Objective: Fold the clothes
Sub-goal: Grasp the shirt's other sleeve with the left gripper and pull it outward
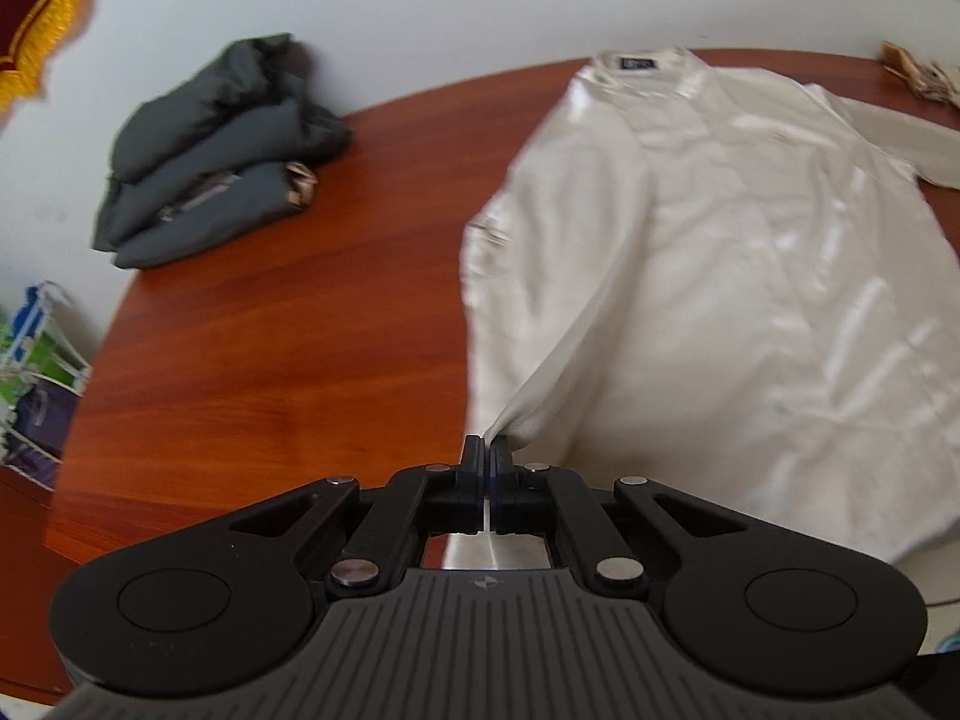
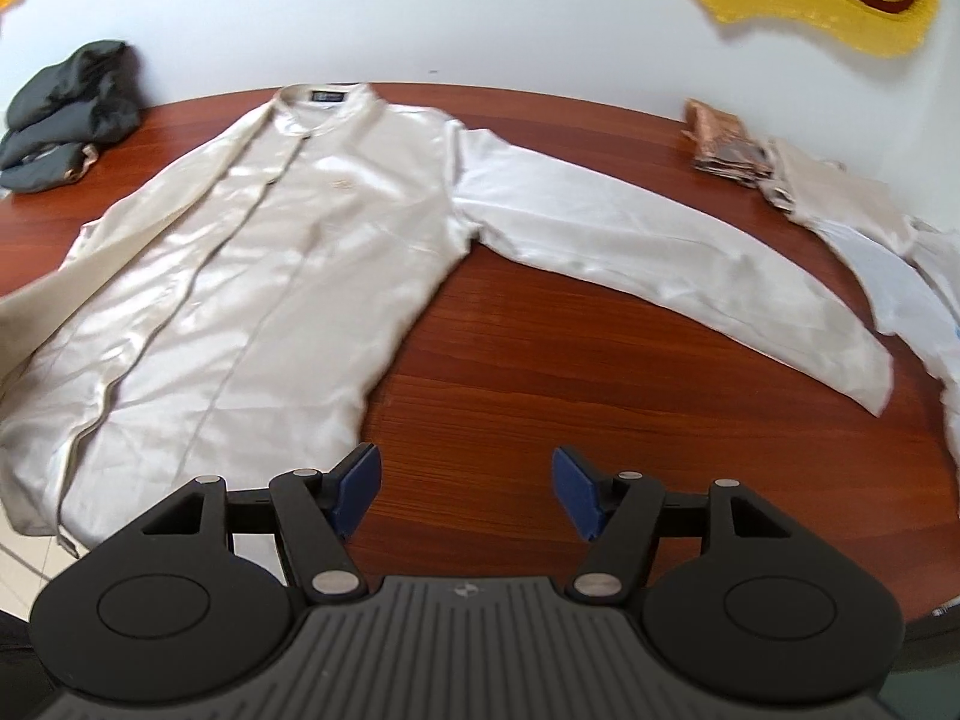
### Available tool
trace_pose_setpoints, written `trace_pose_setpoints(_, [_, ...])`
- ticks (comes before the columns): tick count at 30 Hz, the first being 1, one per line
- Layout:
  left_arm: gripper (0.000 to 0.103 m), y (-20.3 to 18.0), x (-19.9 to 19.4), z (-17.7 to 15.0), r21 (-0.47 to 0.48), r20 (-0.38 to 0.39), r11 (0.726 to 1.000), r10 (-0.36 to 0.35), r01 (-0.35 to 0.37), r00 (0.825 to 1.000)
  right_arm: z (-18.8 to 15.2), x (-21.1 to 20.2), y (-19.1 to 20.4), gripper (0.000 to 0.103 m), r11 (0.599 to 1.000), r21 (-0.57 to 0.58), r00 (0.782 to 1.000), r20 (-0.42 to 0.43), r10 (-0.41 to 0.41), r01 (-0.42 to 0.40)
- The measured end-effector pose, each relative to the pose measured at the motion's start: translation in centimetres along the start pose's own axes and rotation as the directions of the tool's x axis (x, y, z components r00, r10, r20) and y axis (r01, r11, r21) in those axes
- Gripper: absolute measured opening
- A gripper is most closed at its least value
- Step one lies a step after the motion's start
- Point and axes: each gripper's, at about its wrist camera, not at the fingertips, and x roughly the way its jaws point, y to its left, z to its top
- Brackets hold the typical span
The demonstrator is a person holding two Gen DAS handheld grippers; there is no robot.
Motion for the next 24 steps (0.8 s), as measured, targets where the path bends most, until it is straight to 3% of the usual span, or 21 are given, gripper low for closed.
trace_pose_setpoints(6, [0.001, 4.5, 1.2, 2.1, -0.002, 0.034, 1.000, 0.025, -0.025, 0.999, 1.0, 0.7, 4.2, 0.070, 1.000, -0.006, 1.000, 0.005, 0.012, -0.012])
trace_pose_setpoints(11, [0.001, 10.3, 3.5, 4.9, -0.057, 0.061, 0.997, -0.052, 0.055, 0.997, 1.8, 1.4, 9.0, 0.070, 1.000, 0.017, 1.000, 0.023, 0.001, -0.001])
trace_pose_setpoints(16, [0.001, 16.4, 6.8, 8.2, -0.026, 0.093, 0.988, -0.151, 0.154, 0.984, 2.2, 2.0, 15.2, 0.070, 0.992, 0.114, 0.998, 0.031, -0.059, 0.055])
trace_pose_setpoints(24, [0.001, 24.3, 12.7, 11.3, -0.026, 0.051, 0.972, -0.234, 0.235, 0.971, 3.4, 1.8, 24.2, 0.070, 0.963, 0.239, 0.990, 0.032, -0.137, 0.126])
